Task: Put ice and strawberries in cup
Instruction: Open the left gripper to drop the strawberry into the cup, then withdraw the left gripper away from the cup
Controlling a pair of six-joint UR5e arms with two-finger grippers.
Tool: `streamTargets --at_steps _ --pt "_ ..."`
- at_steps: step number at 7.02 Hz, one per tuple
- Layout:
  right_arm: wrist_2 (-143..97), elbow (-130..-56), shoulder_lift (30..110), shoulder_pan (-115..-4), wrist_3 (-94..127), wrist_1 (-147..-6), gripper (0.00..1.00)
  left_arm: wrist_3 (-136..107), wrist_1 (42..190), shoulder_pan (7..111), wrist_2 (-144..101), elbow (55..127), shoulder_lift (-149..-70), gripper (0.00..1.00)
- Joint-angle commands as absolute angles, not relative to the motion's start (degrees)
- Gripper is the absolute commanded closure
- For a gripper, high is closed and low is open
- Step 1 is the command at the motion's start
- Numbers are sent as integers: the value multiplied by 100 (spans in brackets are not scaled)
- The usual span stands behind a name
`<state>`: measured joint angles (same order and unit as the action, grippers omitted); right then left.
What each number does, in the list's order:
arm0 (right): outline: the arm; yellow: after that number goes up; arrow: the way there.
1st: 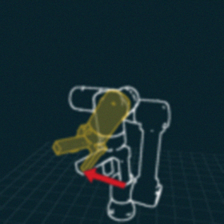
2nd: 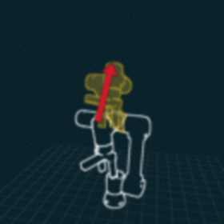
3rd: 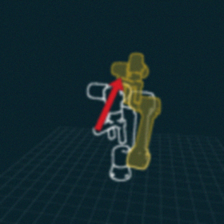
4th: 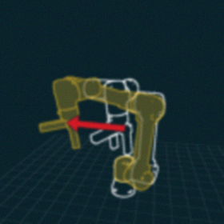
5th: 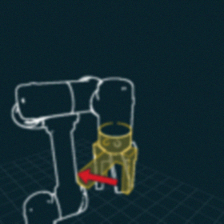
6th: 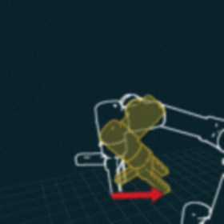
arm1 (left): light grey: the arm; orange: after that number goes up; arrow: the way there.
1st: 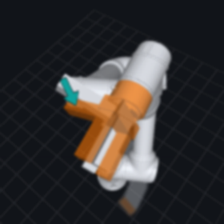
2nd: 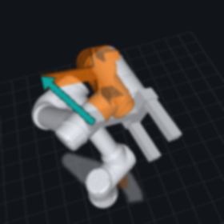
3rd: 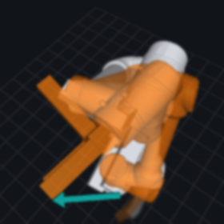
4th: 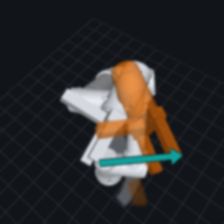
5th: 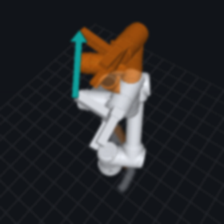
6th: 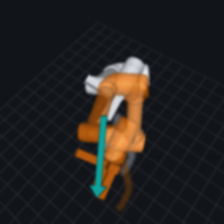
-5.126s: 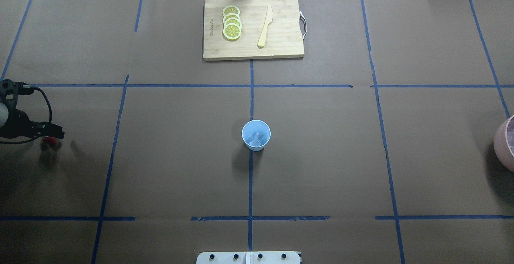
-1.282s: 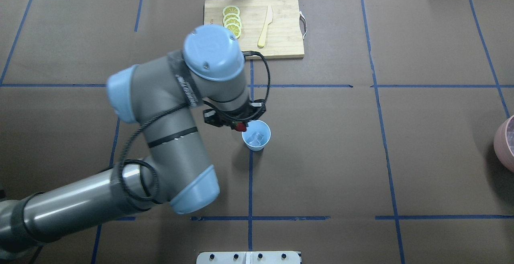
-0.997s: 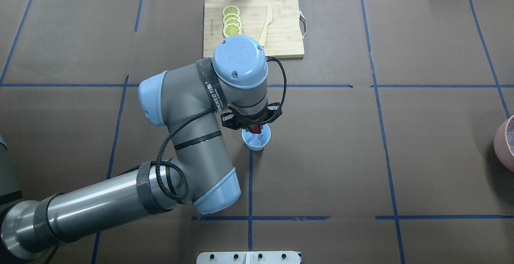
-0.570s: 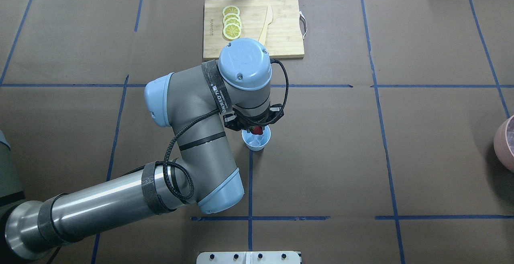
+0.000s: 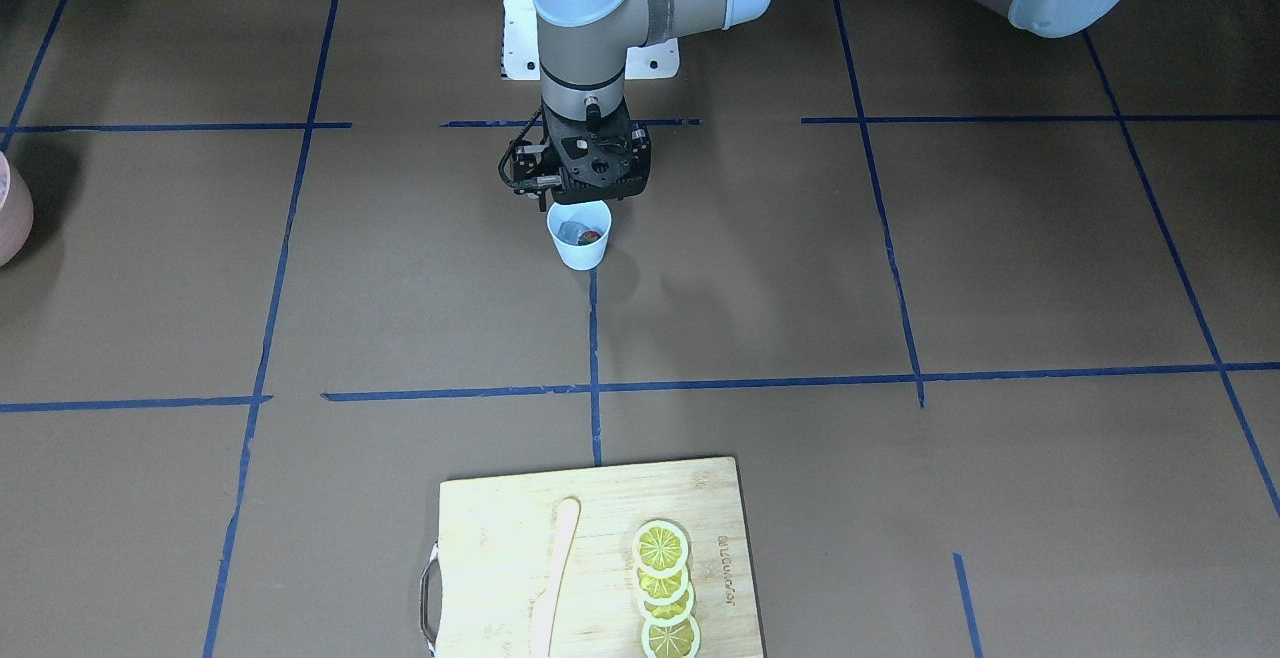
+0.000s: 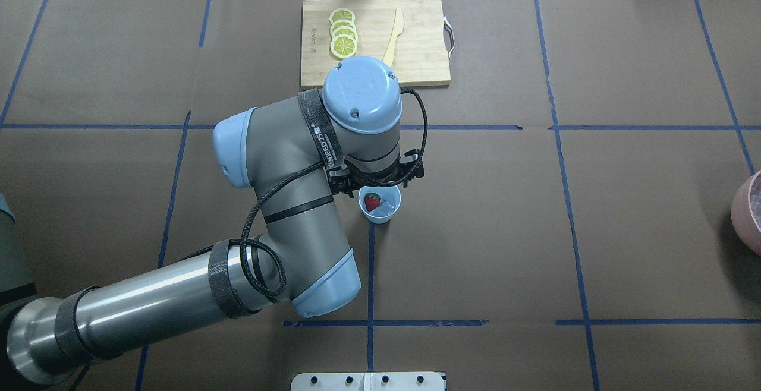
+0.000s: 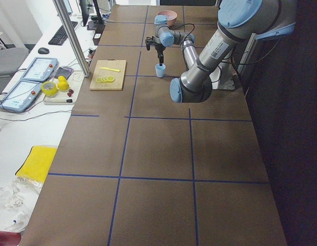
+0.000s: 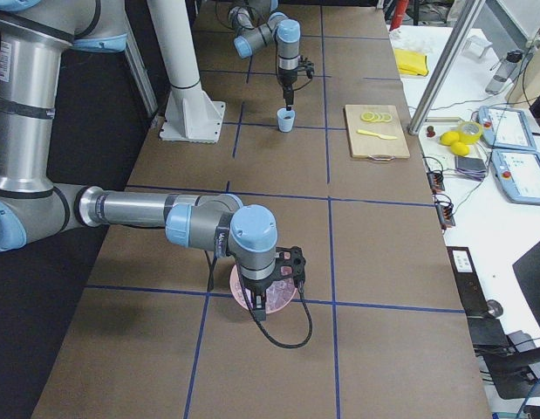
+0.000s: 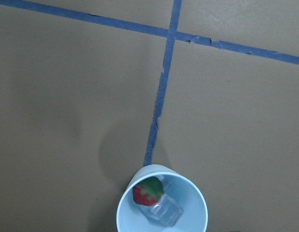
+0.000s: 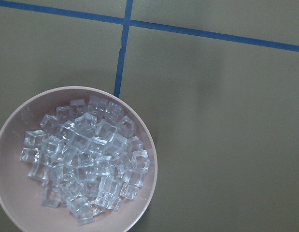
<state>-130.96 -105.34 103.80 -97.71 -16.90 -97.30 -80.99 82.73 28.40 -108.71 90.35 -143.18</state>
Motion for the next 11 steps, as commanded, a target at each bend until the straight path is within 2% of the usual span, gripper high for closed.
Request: streamTargets --at_steps 1,3,5,8,11 --pt "-13096 -10538 10380 -9782 -1696 -9738 1 -7572 8201 2926 -10889 9419 -13952 0" --pt "-13104 -10538 10389 -9791 -1714 -9738 1 -6012 8191 3634 -11160 10490 -12584 0" --pt "-13104 -10538 10389 -9800 -1714 -9738 1 -4010 8200 4863 -12143 10660 -11641 0" --pt "-13104 -10521 10389 -9800 -1653 -9738 0 -1152 8192 6805 -13109 10521 -10357 0" --pt "-13104 -10521 10389 -9809 -1661 -9738 0 501 8200 8205 -13421 9935 -9643 0"
